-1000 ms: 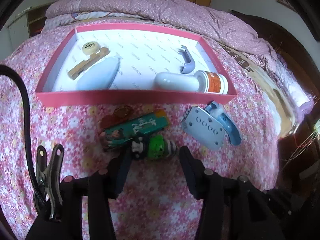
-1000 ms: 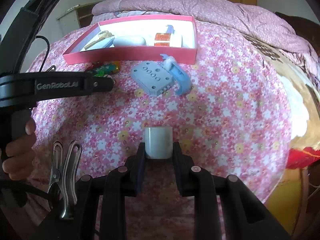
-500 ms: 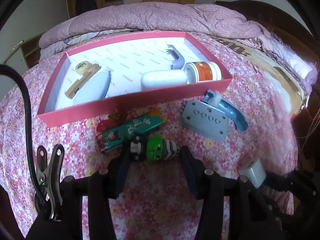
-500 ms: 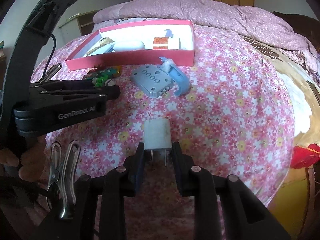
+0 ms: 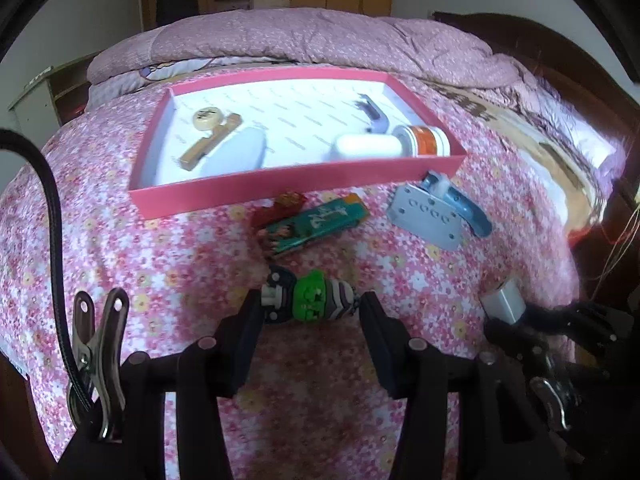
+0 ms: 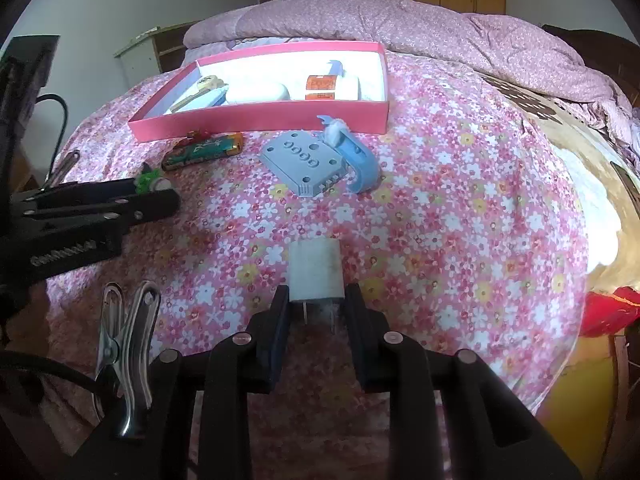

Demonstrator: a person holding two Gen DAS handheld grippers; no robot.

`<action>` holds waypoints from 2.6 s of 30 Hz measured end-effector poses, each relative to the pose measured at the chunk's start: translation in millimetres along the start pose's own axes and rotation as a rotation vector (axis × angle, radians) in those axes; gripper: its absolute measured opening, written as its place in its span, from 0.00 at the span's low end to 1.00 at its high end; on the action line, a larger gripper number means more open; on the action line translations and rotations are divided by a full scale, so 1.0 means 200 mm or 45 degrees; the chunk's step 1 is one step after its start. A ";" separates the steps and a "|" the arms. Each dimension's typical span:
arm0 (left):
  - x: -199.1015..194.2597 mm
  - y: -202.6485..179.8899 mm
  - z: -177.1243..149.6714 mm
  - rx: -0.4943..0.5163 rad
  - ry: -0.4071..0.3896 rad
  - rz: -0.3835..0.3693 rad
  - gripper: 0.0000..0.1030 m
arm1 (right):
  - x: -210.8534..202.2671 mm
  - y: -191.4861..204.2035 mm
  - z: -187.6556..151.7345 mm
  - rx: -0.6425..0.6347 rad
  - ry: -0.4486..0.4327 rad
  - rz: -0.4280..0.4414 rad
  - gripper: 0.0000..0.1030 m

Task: Organize rigid objects
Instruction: 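Carry the figurine and charger plug into the pink box, opening both grippers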

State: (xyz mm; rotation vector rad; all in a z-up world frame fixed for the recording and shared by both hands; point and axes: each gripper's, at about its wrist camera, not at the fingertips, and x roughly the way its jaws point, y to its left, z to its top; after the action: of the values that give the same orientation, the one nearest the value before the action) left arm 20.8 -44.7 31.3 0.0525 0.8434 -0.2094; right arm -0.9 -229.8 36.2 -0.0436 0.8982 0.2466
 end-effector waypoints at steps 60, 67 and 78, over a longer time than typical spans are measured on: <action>0.28 0.18 0.72 -0.094 -0.103 -0.069 0.50 | 0.14 -0.18 0.78 0.106 -0.080 0.101 0.26; 0.43 0.19 0.80 -0.126 -0.066 -0.067 0.51 | 0.23 -0.20 0.87 0.110 -0.058 0.112 0.26; 0.56 0.19 0.84 -0.116 -0.024 -0.038 0.53 | 0.31 -0.18 0.87 0.094 -0.020 0.113 0.26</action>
State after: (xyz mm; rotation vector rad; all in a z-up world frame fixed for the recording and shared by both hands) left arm 223.9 -48.0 58.0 -0.0474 0.8345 -0.1988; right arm 177.9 -228.1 94.7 0.0669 0.8941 0.2961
